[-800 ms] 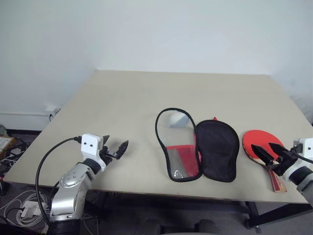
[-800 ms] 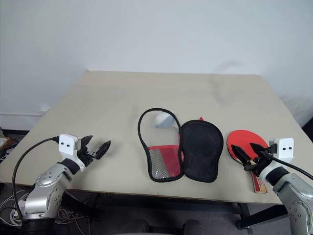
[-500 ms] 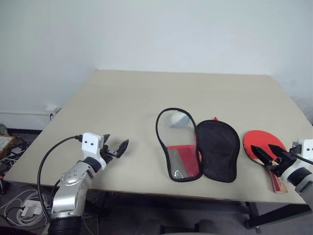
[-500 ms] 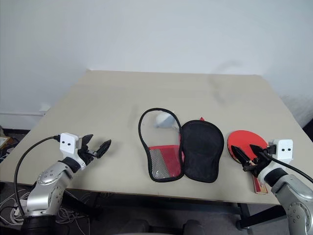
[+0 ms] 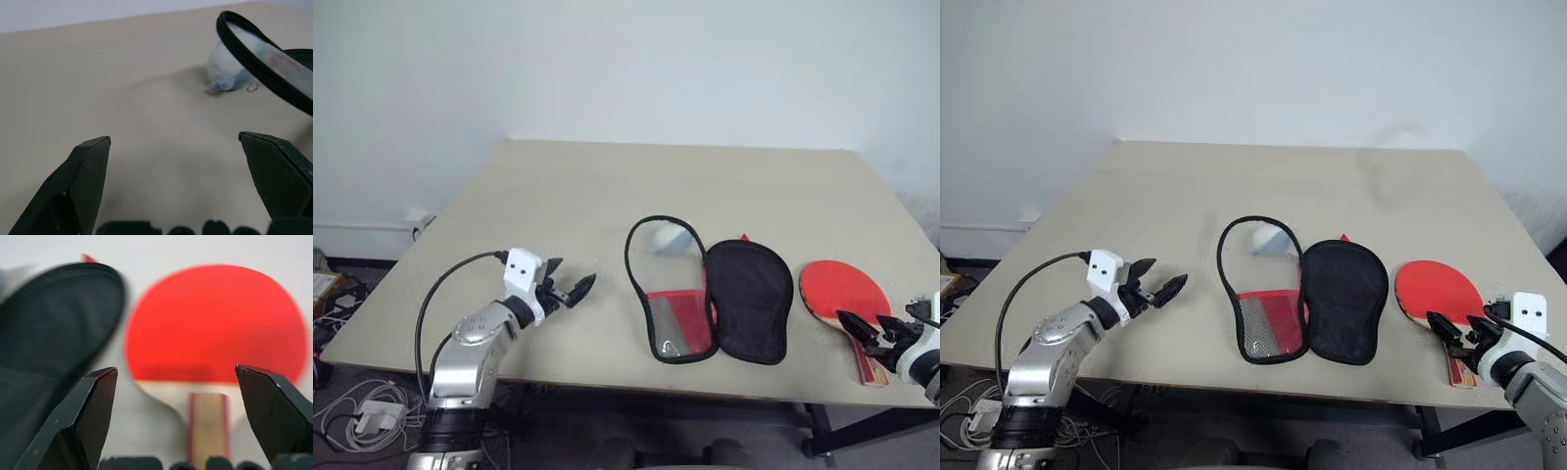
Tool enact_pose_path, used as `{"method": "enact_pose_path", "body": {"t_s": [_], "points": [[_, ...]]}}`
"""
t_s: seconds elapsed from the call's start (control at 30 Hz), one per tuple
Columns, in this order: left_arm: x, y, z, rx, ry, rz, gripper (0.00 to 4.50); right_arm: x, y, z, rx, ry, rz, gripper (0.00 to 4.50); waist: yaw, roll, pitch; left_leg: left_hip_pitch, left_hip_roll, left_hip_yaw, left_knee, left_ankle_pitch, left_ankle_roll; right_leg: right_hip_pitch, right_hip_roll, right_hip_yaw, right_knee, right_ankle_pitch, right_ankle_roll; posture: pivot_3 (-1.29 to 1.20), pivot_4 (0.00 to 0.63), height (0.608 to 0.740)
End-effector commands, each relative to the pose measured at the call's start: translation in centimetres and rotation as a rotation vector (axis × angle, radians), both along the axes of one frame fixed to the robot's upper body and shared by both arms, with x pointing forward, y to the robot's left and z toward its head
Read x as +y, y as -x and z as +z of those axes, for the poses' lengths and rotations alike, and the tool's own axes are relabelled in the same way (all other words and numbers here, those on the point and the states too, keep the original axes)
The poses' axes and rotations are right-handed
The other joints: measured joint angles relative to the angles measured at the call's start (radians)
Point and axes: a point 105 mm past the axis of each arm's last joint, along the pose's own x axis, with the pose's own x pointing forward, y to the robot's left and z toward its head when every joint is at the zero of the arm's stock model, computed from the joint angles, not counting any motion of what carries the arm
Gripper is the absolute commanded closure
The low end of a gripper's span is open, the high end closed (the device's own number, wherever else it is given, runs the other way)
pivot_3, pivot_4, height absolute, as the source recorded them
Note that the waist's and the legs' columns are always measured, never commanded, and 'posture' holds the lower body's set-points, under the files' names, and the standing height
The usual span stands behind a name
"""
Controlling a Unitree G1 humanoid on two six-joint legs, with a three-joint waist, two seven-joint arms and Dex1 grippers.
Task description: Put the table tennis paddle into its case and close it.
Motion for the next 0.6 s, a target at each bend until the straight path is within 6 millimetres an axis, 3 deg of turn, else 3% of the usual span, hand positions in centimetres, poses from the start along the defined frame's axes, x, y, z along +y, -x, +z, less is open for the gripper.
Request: {"method": "enact_pose_path", "body": {"t_s": [0.03,0.23,0.4,0.5,0.6], "points": [[-0.9,-0.4,0.5,-0.016,-0.043,-0.032,0.00,-1.5,0.3,-0.1,0.051,0.069,-0.056,0.34,-0.002,0.000,0.000,0.000,0.000,0.000,0.000,0.000,0.000,0.000,0.000,0.000,0.000,0.000,0.000,0.00,0.000,0.716],[-1.7,0.1,0.7,-0.009,-0.042,-0.058,0.00,-1.0,1.4,-1.5,0.149,0.068,-0.027,0.34,-0.003,0.000,0.000,-0.001,0.000,0.000,0.000,0.000,0.000,-0.001,0.000,0.000,0.000,0.000,0.000,0.00,0.000,0.716],[-1.9,0.4,0.5,-0.006,-0.040,-0.048,0.00,-1.3,1.1,-2.7,0.215,0.094,-0.018,0.34,-0.004,-0.002,0.001,-0.001,0.000,0.000,0.000,0.000,0.000,0.000,0.000,0.000,0.000,0.000,0.000,0.00,0.000,0.716],[-1.8,0.4,0.4,0.000,-0.043,-0.044,0.00,-1.5,0.4,-3.1,0.234,0.109,-0.023,0.94,-0.007,-0.007,0.001,0.000,0.000,0.000,0.000,0.000,0.000,0.000,0.000,0.000,0.000,0.000,0.000,0.00,0.000,0.716],[-1.7,0.4,0.4,0.005,-0.045,-0.044,0.00,-1.7,-0.1,-3.4,0.247,0.131,-0.028,1.95,-0.013,-0.012,0.001,0.001,0.001,0.000,0.001,0.000,0.000,0.001,0.000,0.000,0.000,0.000,0.000,0.00,0.000,0.716]]}}
